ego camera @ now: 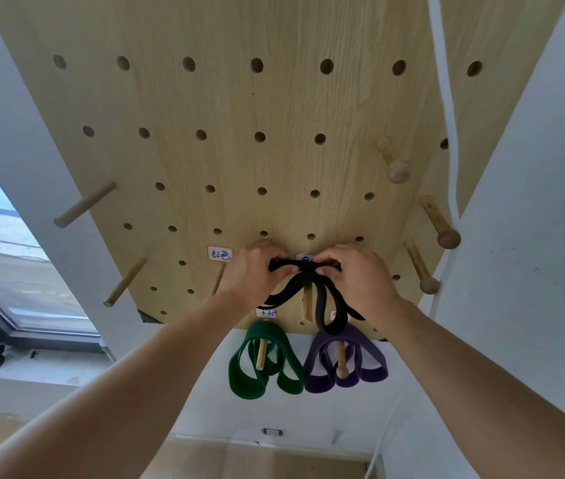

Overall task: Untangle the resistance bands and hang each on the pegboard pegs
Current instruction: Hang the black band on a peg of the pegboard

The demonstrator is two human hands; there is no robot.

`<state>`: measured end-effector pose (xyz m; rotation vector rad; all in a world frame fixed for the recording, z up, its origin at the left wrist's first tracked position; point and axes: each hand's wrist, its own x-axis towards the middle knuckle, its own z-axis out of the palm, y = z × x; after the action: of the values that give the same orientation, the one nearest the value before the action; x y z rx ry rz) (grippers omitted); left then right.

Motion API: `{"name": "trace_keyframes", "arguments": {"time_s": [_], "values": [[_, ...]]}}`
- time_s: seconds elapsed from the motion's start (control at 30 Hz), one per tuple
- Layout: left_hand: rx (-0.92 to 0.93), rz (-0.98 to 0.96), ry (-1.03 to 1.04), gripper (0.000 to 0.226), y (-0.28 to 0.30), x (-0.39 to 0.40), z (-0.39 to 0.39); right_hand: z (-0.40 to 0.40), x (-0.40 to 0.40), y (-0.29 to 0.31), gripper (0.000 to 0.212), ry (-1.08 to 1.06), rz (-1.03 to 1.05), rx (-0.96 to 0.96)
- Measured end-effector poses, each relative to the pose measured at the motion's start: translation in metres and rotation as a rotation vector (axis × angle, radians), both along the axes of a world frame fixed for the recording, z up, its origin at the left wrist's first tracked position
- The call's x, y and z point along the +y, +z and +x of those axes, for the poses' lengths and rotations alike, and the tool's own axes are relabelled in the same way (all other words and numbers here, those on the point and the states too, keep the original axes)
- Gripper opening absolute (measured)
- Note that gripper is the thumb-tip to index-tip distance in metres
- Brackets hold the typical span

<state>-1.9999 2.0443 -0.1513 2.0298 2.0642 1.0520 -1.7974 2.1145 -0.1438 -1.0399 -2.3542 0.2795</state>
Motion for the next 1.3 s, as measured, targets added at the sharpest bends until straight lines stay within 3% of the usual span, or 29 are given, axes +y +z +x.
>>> {"name": "trace_keyframes", "arguments": {"time_s": [0.17, 0.27, 0.43, 0.7, 0.8, 0.93, 1.1, 1.3], "values": [[0.007, -0.123, -0.078, 0.053, -0.004, -0.011, -0.002, 0.010, -0.001, -0.004, 0.023, 0.054, -0.070, 0.081], [0.028, -0.141, -0.084, 0.057, -0.005, -0.012, -0.003, 0.013, -0.004, -0.003, 0.029, 0.090, -0.115, 0.085], [0.130, -0.033, -0.021, 0.050, -0.016, -0.009, 0.007, 0.014, -0.005, -0.010, 0.045, 0.097, -0.056, -0.040], [0.206, 0.227, 0.102, 0.032, -0.032, -0.003, 0.010, 0.001, -0.005, -0.035, 0.036, -0.037, 0.190, 0.120], [0.265, 0.211, 0.159, 0.036, -0.034, -0.005, 0.011, -0.001, -0.006, -0.035, 0.036, -0.036, 0.170, 0.123], [0.157, 0.209, 0.123, 0.038, -0.029, -0.003, 0.008, 0.006, -0.004, -0.028, 0.036, 0.054, 0.133, 0.090], [0.169, 0.266, 0.055, 0.026, -0.021, -0.001, 0.015, -0.002, -0.002, -0.030, 0.029, -0.017, 0.254, 0.106], [0.121, 0.211, 0.145, 0.019, -0.012, 0.004, 0.015, -0.009, -0.001, -0.029, 0.021, -0.079, 0.236, 0.173]]}}
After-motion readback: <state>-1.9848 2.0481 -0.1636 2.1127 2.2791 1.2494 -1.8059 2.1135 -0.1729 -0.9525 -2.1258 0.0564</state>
